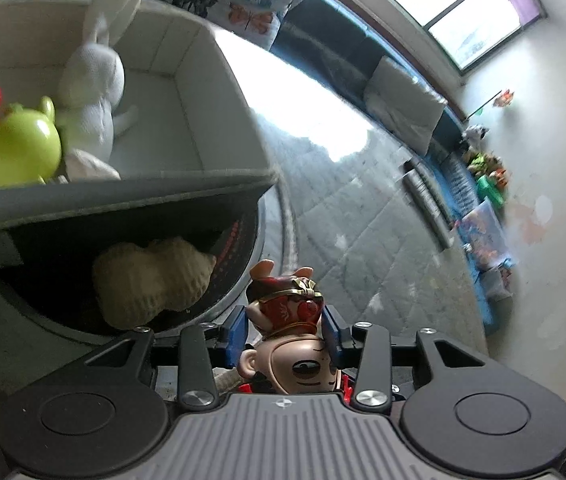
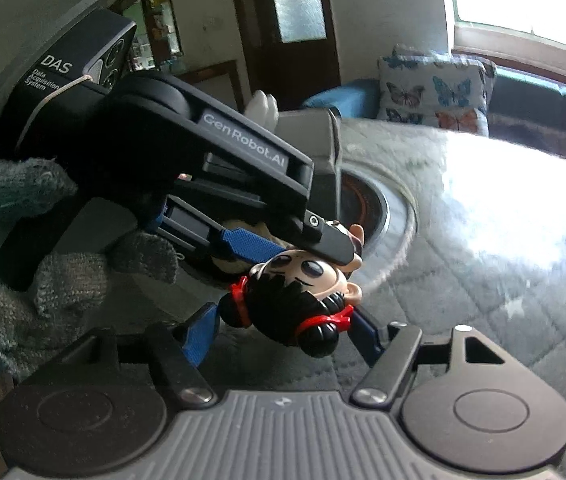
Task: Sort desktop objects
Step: 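Lift the doll with the right gripper and carry it into the shoebox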
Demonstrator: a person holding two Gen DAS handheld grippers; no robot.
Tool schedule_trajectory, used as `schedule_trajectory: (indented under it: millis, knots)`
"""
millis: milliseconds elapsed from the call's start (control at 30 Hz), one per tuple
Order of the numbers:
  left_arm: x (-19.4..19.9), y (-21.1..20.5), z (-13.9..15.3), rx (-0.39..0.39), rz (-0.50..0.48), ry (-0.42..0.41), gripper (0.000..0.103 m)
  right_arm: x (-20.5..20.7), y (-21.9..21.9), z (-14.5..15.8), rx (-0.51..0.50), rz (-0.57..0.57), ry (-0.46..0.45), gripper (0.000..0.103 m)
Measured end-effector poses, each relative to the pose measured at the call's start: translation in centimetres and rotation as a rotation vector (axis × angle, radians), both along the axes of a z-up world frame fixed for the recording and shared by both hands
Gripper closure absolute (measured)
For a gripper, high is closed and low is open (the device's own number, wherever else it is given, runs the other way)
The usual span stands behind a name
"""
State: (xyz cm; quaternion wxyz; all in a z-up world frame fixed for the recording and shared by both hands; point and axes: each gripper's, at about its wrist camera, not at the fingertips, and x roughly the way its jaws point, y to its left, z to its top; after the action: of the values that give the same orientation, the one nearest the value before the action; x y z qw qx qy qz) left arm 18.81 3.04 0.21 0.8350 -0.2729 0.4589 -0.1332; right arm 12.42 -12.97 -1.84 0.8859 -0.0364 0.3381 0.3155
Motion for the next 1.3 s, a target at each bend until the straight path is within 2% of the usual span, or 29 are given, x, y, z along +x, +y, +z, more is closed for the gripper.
schedule_trajectory:
  millis: [233,467,667,867,1100,1200,1300]
  knots:
    - [0.0,2.5,5.6,0.058,0.049,-0.149,0.060,1.3,2.3,4.2,0.030,0.050,-0.123,0.031]
    - [3.8,6.4,7.8,0.084,0.108,-0.180,0.060,6.8,6.2,6.0,0.058,0.108,-0.159,0.032]
    - [8.2,8.6,6.0,0.071,0.122,-0.139,0.060,11.7,8.9,4.6,0.038,0.113,-0.115,0.031]
    - [10.6,9.4,3.0,0.066,0.126,-0.075,0.060,14.7,10.0,2.0,-0.001,0.116,-0.033,0.031]
    - [11.3,10.0,1.1,0.083,0.143,-0.024,0.063,15.7,10.7,0.2,-0.055,0.118,0.002,0.029]
    - [11.3,10.1,0.8,0.084,0.147,-0.017,0.068,15.8,10.7,0.2,-0.045,0.115,0.006,0.028]
    - [11.2,10.1,0.7,0.083,0.151,-0.012,0.068,15.4,10.9,0.3,-0.062,0.120,-0.001,0.028]
